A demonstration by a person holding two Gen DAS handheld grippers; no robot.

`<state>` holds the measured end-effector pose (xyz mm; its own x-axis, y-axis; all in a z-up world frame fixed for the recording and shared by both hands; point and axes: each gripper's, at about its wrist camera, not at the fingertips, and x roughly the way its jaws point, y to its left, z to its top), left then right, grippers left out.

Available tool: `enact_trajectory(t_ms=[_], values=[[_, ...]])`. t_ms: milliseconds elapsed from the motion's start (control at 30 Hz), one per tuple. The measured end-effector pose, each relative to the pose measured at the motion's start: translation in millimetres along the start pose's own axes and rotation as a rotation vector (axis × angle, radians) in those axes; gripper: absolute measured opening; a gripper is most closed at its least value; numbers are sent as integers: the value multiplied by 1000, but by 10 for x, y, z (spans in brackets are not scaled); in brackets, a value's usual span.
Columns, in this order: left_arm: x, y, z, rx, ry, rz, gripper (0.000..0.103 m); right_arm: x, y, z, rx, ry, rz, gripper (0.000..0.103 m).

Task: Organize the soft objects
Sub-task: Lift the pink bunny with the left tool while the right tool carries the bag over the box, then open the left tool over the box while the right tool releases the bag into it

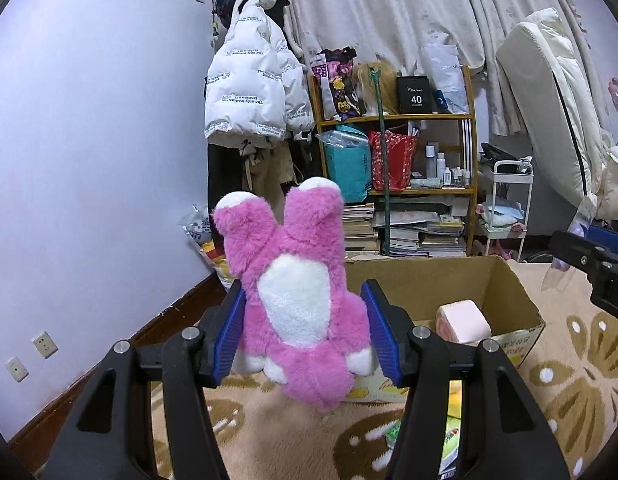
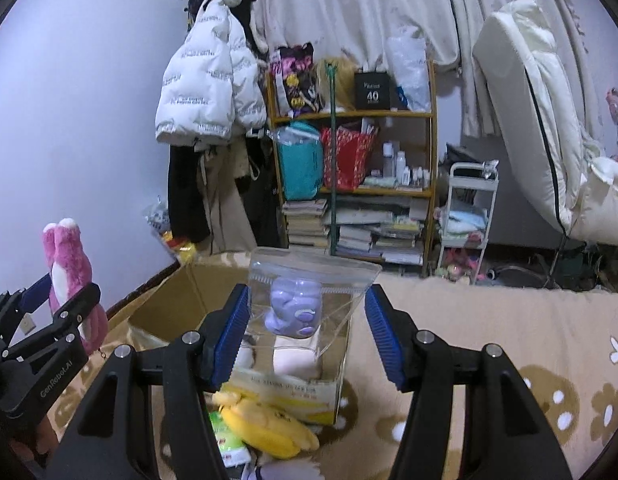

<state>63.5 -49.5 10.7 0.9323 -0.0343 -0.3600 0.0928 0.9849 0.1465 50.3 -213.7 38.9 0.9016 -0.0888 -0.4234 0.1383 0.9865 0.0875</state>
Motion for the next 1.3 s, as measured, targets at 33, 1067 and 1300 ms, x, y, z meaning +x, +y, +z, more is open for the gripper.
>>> enact_trajectory(t_ms=[33, 1067, 1300], values=[[15, 6, -1, 4, -3, 0, 56, 16, 7, 16, -2, -9, -2, 62], [795, -260, 10, 12, 167, -199, 60, 841, -84, -200, 46, 121, 121, 63], [870, -244, -23, 26, 201, -187, 76, 855, -143, -246, 72, 131, 141, 63]])
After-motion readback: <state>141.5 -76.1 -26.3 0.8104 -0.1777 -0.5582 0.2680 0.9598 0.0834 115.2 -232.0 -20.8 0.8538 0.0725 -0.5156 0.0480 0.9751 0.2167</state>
